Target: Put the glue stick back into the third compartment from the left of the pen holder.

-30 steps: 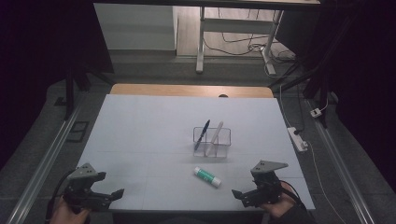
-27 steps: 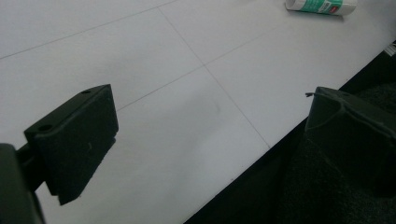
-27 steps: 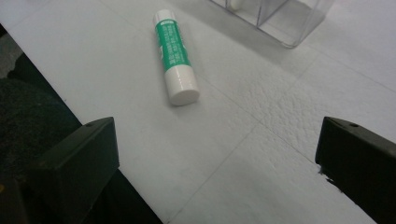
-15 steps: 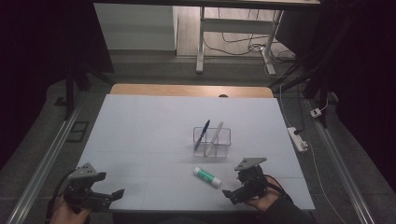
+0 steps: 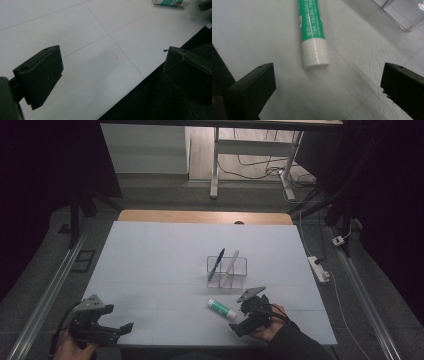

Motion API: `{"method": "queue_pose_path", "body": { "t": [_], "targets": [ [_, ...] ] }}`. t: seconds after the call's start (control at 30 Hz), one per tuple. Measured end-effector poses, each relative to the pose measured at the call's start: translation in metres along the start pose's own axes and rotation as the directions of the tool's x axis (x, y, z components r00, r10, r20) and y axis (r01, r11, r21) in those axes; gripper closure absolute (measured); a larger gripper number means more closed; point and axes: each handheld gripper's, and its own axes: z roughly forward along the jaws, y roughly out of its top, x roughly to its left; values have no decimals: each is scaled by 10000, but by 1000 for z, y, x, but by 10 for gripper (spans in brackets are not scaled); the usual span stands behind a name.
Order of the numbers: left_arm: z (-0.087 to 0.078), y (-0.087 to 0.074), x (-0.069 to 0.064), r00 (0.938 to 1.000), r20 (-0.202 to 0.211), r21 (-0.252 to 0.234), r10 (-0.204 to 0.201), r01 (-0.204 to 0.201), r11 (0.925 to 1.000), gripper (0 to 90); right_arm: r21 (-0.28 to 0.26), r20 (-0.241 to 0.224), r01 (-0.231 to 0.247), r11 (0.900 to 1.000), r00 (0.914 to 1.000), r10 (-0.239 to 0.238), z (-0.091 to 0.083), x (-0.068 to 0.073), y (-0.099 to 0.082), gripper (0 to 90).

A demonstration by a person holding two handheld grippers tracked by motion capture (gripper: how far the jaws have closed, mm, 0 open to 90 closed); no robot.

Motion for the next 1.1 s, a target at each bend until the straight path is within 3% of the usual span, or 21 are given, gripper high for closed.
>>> {"method": "queue_pose_path", "body": {
  "t": [0.2,0.3,0.5,0.73,0.93,1.1],
  "targets": [
    [0,0,0,10000,3,9,4,-4,10000,29,170,-56,498,9986,9987,-497,7,3,6,89],
    [0,0,0,10000,2,12,7,-7,10000,29,317,-72,770,9965,9970,-768,10,5,8,173],
    [0,0,0,10000,22,14,0,0,10000,30,582,-114,1119,9920,9937,-1115,12,8,10,377],
    [0,0,0,10000,10,20,11,-11,10000,31,668,-425,1230,9902,9918,-1203,13,9,14,644],
    [-1,0,0,10000,2,-26,-41,41,10000,30,975,-393,1468,9844,9889,-1435,11,10,17,657],
    [-1,0,-1,10000,57,-63,54,-54,10000,31,903,-611,1454,9852,9882,-1402,9,10,17,658]
  ]
}}
